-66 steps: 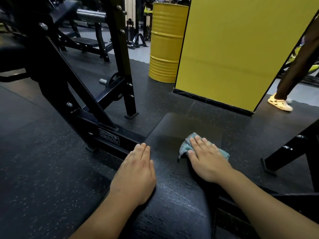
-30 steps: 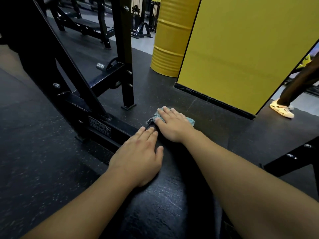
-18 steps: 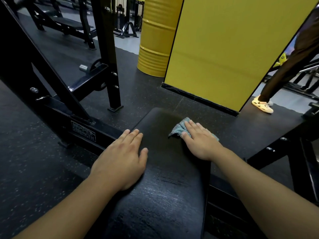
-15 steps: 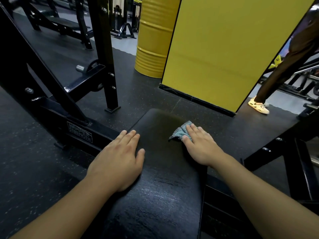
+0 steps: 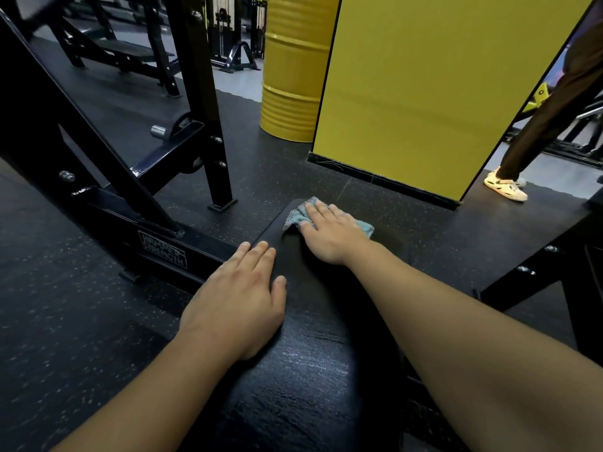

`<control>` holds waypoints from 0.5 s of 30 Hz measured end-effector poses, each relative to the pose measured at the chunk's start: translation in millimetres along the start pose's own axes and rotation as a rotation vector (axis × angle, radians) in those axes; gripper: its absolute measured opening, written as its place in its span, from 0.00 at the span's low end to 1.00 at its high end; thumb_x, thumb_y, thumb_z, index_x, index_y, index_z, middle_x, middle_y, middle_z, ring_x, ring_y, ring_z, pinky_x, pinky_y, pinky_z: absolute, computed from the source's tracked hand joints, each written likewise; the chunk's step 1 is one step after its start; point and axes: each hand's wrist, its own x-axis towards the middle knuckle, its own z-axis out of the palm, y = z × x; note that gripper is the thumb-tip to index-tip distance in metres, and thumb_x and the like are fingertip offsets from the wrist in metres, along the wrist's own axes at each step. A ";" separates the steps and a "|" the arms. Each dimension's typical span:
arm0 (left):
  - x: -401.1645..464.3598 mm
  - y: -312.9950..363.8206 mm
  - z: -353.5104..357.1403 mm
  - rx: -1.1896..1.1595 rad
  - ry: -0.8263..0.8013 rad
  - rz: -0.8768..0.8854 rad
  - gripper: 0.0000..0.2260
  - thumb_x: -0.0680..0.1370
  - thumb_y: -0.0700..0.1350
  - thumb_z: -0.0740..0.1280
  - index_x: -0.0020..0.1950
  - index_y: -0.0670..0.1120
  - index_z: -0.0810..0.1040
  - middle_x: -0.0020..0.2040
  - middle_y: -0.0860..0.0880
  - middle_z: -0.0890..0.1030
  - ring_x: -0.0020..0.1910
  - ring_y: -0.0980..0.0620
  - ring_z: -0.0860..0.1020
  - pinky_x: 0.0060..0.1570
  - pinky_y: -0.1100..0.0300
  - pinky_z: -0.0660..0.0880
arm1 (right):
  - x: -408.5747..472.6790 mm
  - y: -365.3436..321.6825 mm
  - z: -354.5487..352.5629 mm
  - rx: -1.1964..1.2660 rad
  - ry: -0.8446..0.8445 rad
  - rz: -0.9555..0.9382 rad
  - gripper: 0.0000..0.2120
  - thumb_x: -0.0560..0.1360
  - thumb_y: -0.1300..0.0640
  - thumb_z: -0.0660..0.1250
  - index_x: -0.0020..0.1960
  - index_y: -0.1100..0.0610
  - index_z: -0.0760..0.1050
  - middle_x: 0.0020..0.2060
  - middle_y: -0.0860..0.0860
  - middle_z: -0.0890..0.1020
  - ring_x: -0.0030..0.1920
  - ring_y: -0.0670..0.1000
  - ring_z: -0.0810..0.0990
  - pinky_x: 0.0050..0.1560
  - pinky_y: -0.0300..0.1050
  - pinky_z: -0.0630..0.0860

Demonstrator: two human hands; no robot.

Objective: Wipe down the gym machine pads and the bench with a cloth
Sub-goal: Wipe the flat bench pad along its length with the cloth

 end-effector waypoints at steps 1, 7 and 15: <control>0.1 0.2 0.2 -0.001 0.003 0.001 0.28 0.86 0.58 0.48 0.85 0.51 0.53 0.85 0.54 0.53 0.83 0.56 0.47 0.80 0.59 0.44 | 6.0 -4.9 -0.3 0.001 0.003 -0.009 0.31 0.85 0.38 0.41 0.85 0.46 0.44 0.84 0.46 0.44 0.84 0.51 0.43 0.82 0.54 0.41; -0.9 -0.4 -0.6 0.009 0.015 -0.004 0.28 0.86 0.58 0.48 0.85 0.51 0.53 0.85 0.55 0.52 0.83 0.56 0.46 0.78 0.61 0.42 | 34.1 -22.5 -1.6 0.011 0.006 -0.068 0.29 0.84 0.38 0.43 0.84 0.43 0.47 0.84 0.45 0.46 0.84 0.51 0.44 0.82 0.55 0.41; -2.8 -1.3 -4.9 -0.009 -0.004 -0.040 0.28 0.85 0.60 0.48 0.85 0.55 0.51 0.84 0.60 0.50 0.82 0.61 0.44 0.77 0.63 0.43 | 21.3 7.8 -5.7 0.043 -0.003 0.001 0.31 0.85 0.38 0.42 0.85 0.46 0.44 0.84 0.45 0.46 0.84 0.51 0.45 0.82 0.53 0.43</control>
